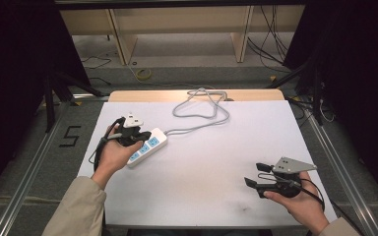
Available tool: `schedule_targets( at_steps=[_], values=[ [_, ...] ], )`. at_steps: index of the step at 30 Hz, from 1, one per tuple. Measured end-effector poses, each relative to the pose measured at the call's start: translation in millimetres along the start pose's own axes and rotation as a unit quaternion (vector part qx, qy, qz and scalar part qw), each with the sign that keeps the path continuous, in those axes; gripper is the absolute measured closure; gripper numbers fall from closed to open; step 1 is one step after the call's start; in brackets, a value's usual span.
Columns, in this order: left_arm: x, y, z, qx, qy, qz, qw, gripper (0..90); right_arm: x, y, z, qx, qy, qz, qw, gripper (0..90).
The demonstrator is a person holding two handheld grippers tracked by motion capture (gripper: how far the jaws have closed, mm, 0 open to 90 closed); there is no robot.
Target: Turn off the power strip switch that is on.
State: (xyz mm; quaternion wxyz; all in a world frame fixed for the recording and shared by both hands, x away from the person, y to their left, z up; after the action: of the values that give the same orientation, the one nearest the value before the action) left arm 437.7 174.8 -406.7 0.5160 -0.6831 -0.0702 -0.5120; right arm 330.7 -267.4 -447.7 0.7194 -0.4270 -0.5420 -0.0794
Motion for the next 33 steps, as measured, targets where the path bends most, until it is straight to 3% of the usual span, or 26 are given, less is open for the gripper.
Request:
schedule_targets(
  at_steps=[9, 15, 21, 27, 33],
  values=[
    [-8.3, -7.2, -8.1, -0.018, 0.002, -0.034, 0.9992, 83.2, 0.0, 0.0, 0.2, 0.001, 0.0, 0.0, 1.0, 30.9],
    [-15.8, -9.7, -10.3, -0.027, 0.003, -0.054, 0.9982, 75.1, 0.0, 0.1, 0.3, 0.0, 0.0, 0.0, 1.0, 30.8],
    [-23.6, -10.5, -13.2, -0.036, 0.003, -0.073, 0.9967, 59.2, 0.0, 0.1, 0.3, 0.0, -0.001, 0.0, 1.0, 30.7],
    [-30.2, -13.1, -19.0, -0.052, -0.02, -0.094, 0.994, 41.6, -0.3, -0.1, -0.3, 0.0, -0.001, 0.0, 1.0, 30.0],
    [-38.4, -14.6, -30.2, -0.058, -0.009, -0.086, 0.9946, 23.4, -0.5, -0.2, -0.6, 0.0, -0.002, 0.0, 1.0, 29.5]
  ],
)
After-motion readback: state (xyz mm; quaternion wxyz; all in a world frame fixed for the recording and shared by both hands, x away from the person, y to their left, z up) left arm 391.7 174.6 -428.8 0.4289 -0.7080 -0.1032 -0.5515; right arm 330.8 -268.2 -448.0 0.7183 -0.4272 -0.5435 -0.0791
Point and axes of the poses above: each handheld gripper's, and its own axes: y roughly forward along the jaws, x roughly out of its top, z roughly to its left, the point moved 1 cm from there along y, roughly forward along the jaws, and after that the axes turned 1 degree about -x, right-handed, at the moved point
